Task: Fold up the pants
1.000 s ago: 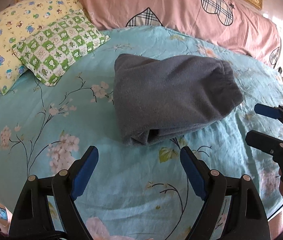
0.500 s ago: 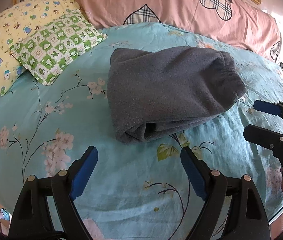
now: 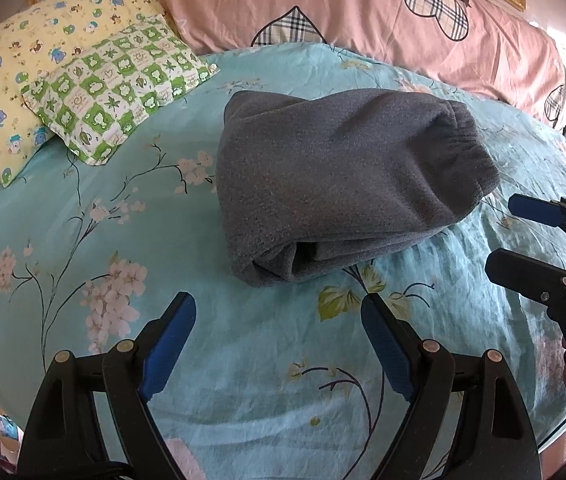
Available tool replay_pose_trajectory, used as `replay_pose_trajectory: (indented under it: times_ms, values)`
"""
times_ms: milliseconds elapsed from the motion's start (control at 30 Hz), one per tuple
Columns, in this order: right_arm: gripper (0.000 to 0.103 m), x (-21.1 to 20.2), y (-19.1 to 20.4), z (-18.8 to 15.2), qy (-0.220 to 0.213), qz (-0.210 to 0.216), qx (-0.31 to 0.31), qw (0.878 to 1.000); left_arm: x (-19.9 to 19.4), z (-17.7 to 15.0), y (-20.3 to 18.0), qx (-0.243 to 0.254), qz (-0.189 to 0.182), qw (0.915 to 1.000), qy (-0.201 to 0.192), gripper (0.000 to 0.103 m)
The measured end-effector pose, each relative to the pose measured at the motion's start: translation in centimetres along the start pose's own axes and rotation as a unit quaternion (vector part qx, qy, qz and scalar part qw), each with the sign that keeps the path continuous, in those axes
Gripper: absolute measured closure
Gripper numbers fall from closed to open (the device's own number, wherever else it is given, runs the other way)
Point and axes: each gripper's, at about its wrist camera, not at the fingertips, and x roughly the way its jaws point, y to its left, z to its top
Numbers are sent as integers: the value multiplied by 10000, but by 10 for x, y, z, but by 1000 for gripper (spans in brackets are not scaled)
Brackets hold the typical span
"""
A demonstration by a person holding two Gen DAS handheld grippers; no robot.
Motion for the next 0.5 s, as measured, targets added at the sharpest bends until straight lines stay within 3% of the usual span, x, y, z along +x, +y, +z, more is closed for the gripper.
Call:
replay_pose_trajectory:
  times_ms: [500]
  values:
    - [0,-1,7,3,-141,-49,-138,9998,-6,3,1,-13,52,9999,-139,18]
